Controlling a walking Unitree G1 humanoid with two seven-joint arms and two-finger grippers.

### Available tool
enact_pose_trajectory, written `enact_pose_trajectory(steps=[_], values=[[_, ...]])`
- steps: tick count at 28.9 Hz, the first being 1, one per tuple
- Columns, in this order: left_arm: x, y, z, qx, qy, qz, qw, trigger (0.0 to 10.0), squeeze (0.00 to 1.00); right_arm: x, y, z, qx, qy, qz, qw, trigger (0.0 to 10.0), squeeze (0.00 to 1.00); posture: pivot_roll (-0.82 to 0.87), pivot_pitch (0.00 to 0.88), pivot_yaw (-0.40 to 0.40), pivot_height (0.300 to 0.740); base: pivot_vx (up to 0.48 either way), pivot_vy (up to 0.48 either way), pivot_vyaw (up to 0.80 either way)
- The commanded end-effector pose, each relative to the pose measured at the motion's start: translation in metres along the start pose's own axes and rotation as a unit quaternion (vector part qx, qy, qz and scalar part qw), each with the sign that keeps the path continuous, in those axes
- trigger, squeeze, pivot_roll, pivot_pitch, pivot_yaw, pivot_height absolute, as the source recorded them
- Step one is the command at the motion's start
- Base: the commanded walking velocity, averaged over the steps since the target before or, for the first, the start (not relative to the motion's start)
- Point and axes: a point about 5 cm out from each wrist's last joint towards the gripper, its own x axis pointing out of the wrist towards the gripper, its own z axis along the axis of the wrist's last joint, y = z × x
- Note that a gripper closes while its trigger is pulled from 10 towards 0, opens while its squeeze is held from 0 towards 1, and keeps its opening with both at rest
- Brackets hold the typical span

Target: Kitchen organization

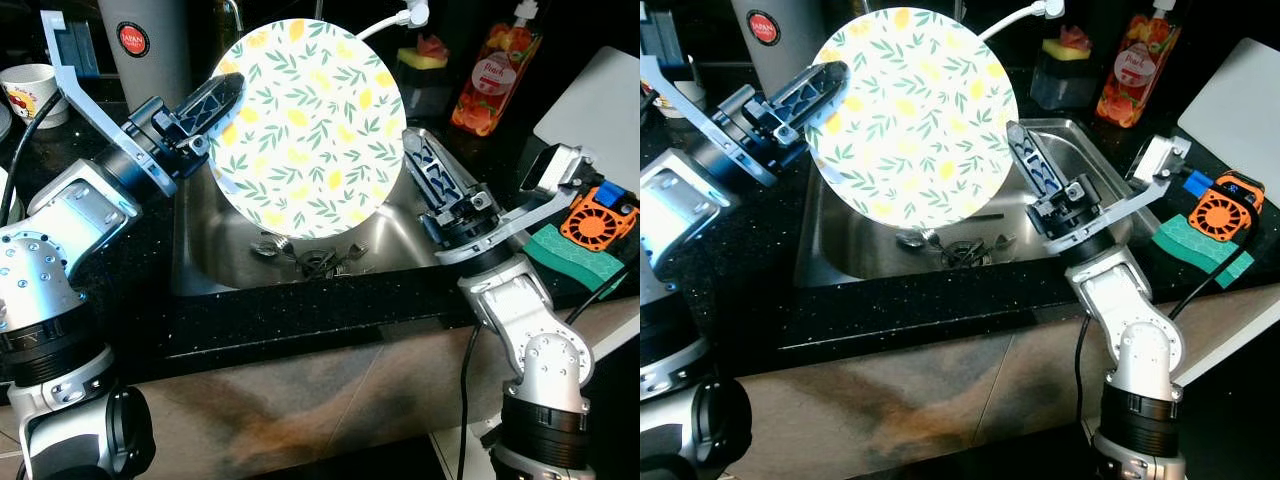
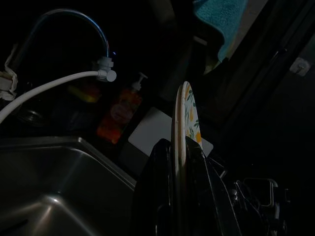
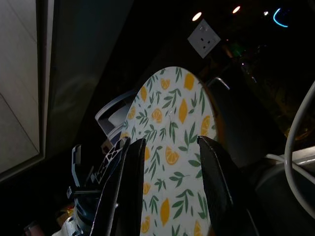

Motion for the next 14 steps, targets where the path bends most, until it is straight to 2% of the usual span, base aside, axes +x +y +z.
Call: enact_pose_trajectory(steps=[1, 14], values=[[0.0008, -0.0045, 0.0048, 0.008, -0.007, -0.016, 1.0, 10.0, 0.0, -0.0031, -0.0022, 0.0016, -0.004, 0.001, -0.006, 1.0, 10.0, 0.0, 0.09, 0.006, -0.054, 0.74, 0.0, 0.0, 0.0], [-0.0015, -0.0043, 0.0076, 0.012, -0.009, -0.014, 1.0, 10.0, 0.0, -0.0066, -0.0047, 0.006, -0.015, -0.002, -0.015, 1.0, 10.0, 0.0, 0.09, 0.005, -0.052, 0.74, 0.0, 0.0, 0.0]])
